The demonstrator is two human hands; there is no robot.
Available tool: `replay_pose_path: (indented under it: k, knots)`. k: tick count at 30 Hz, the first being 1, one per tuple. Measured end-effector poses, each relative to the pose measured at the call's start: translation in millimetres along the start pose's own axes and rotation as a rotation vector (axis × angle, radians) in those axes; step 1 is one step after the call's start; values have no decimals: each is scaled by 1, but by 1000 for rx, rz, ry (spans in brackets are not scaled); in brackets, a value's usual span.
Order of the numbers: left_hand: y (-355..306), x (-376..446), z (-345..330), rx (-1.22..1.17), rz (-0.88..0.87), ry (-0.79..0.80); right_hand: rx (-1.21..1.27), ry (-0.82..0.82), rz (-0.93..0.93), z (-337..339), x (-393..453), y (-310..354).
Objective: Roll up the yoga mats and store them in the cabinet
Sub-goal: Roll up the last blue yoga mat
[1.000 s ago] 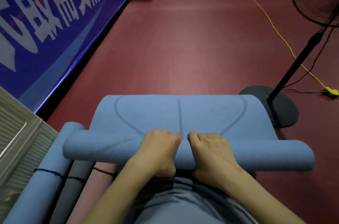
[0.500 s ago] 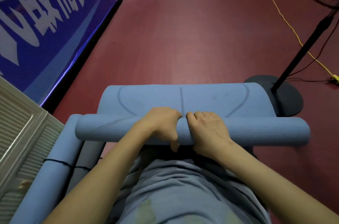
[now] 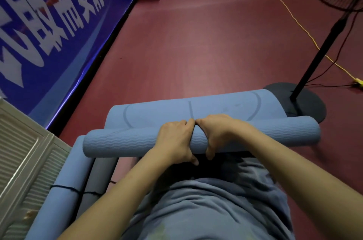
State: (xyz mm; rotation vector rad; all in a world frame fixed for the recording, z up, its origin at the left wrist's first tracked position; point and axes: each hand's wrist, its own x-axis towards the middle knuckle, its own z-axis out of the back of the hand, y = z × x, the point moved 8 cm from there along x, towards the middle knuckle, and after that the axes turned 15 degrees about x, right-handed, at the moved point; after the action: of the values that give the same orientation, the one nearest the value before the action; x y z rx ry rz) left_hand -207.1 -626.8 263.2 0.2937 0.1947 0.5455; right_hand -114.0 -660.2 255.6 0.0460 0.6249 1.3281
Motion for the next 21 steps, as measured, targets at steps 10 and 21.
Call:
replay_pose_path:
  k: [10,21]
  knots:
    - [9,39,14,-38,-133,254,-178,-637,153,-7,-21,11]
    - [16,45,-1,-71,-55,47,-256,-479,141,5,7,8]
